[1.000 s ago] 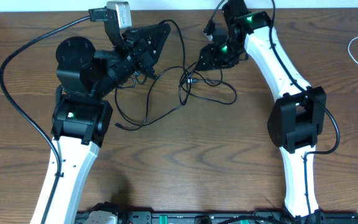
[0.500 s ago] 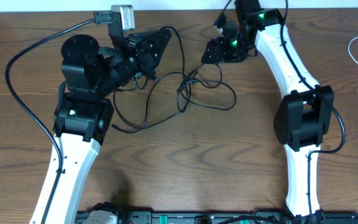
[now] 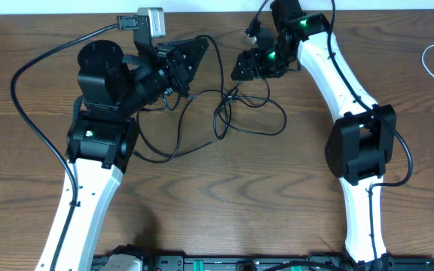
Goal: Untangle cables
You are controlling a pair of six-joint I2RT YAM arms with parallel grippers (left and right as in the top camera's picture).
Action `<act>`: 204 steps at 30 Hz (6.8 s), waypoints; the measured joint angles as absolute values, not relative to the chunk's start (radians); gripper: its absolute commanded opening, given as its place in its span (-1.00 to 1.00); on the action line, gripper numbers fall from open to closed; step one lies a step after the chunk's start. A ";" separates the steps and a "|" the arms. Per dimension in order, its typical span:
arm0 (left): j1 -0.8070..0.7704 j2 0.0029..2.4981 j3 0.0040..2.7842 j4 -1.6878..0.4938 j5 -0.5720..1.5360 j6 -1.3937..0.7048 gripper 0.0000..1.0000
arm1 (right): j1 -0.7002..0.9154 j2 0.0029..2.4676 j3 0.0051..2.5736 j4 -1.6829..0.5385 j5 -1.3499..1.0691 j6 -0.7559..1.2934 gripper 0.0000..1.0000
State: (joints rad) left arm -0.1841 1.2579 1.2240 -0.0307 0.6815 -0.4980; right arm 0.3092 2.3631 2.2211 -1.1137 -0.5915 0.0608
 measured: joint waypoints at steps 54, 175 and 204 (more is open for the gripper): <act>-0.184 1.261 1.224 -0.079 0.650 -0.498 -0.85 | 0.377 2.366 2.151 -1.005 -0.471 0.231 -0.98; -0.358 1.536 1.231 -0.007 0.355 -0.540 0.81 | 0.352 2.153 2.693 -1.368 -0.667 0.094 -0.98; -0.168 1.687 1.232 -0.024 0.171 -0.514 -0.38 | -0.055 2.036 2.689 -1.466 -0.734 0.066 -0.98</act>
